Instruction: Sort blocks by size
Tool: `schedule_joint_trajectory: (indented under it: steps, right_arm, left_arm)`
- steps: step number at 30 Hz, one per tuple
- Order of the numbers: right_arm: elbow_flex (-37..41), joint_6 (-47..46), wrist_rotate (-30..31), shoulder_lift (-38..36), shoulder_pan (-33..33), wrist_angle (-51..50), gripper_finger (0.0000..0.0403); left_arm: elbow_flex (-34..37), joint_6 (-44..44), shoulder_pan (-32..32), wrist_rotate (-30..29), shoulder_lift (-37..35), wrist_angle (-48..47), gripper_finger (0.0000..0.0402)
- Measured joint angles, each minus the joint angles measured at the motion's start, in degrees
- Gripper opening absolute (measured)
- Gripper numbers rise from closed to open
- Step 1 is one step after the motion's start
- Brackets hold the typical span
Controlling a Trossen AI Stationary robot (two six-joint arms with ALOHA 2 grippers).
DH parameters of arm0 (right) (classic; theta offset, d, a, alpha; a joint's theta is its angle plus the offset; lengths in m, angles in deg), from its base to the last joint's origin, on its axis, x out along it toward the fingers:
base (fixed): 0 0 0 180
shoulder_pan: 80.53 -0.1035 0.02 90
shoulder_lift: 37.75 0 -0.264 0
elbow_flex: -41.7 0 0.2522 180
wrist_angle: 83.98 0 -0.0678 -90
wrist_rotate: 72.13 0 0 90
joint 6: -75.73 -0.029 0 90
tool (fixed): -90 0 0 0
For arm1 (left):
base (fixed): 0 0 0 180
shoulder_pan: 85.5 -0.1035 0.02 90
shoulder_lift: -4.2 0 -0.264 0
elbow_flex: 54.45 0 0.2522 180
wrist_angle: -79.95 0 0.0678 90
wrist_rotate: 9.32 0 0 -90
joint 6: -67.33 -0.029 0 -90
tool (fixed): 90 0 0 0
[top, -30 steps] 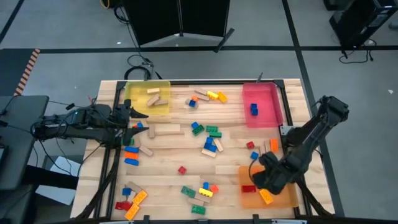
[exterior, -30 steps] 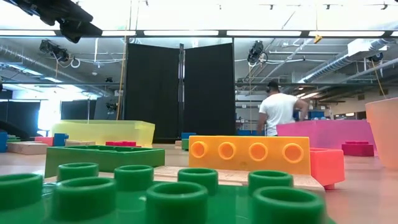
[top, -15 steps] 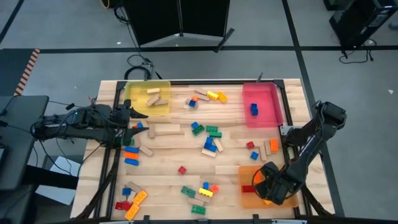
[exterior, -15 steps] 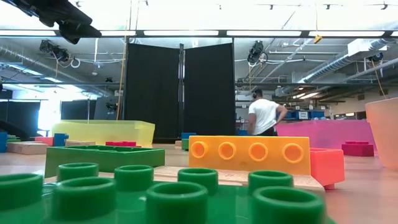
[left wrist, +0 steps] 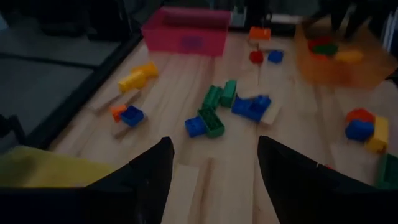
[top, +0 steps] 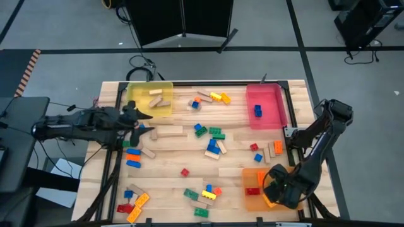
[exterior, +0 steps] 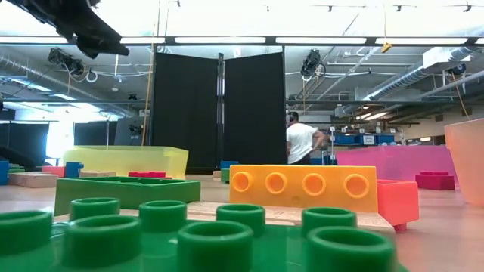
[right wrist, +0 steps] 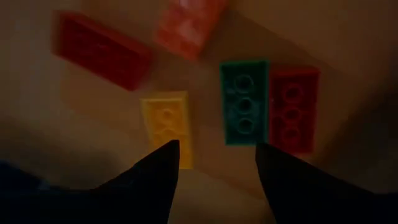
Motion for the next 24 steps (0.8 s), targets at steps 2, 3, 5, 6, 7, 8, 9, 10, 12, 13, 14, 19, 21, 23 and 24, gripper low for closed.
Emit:
schedule_joint_trajectory:
  steps: [2,3,5,6,7,8,9,10,12,13,14,19,21,23,24]
  right_arm:
    - [-1.9,0.2,4.0,-1.4,0.0,-2.3,0.0219]
    - [-3.0,0.9,6.1,-2.1,0.1,-3.8,0.0215]
    - [-5.5,3.1,10.8,-3.2,0.7,-7.5,0.0207]
    - [-6.8,4.4,13.2,-3.7,1.2,-9.5,0.0203]
    - [-8.1,6.1,15.7,-4.2,1.9,-11.7,0.0198]
    - [-9.3,7.6,18.1,-4.8,2.7,-13.9,0.0194]
    - [-10.4,9.2,20.5,-5.3,3.7,-16.0,0.0189]
    - [-11.3,11.0,22.3,-5.8,4.9,-17.7,0.0185]
    - [-12.6,15.9,24.9,-7.0,7.6,-19.6,0.0175]
    - [-12.9,18.8,25.6,-7.8,9.2,-20.0,0.0170]
    - [-13.0,22.0,26.2,-8.7,10.9,-19.9,0.0166]
    - [-13.0,36.3,27.2,-12.3,21.5,-20.1,0.0149]
    - [-13.0,40.9,27.2,-13.5,25.4,-20.1,0.0146]
    - [-12.9,45.1,27.2,-14.2,28.7,-20.0,0.0143]
    - [-12.6,47.2,27.1,-14.6,30.2,-19.4,0.0142]
  left_arm:
    - [0.0,1.4,0.0,0.9,2.1,0.7,0.0232]
    - [-0.2,1.8,0.1,1.4,3.2,1.0,0.0229]
    - [-0.9,2.0,0.4,2.6,5.5,1.4,0.0225]
    - [-1.4,2.0,0.8,2.9,6.4,1.7,0.0223]
    - [-2.2,2.0,1.3,2.9,7.3,1.8,0.0221]
    - [-3.0,2.0,1.9,2.9,8.1,1.9,0.0219]
    - [-4.0,2.0,2.4,2.8,8.9,2.0,0.0218]
    - [-4.9,2.2,3.0,2.7,9.5,2.1,0.0218]
    - [-6.8,4.3,4.0,1.1,10.7,2.0,0.0217]
    - [-7.8,5.8,4.4,-0.1,11.3,2.0,0.0217]
    - [-8.6,7.6,4.5,-1.7,11.8,2.0,0.0217]
    - [-11.6,13.2,4.5,-6.0,15.6,2.0,0.0217]
    - [-12.6,14.7,4.4,-6.4,17.7,2.2,0.0217]
    - [-13.3,16.5,4.4,-6.6,20.0,3.6,0.0217]
    - [-13.4,16.8,4.4,-6.6,21.2,5.0,0.0217]
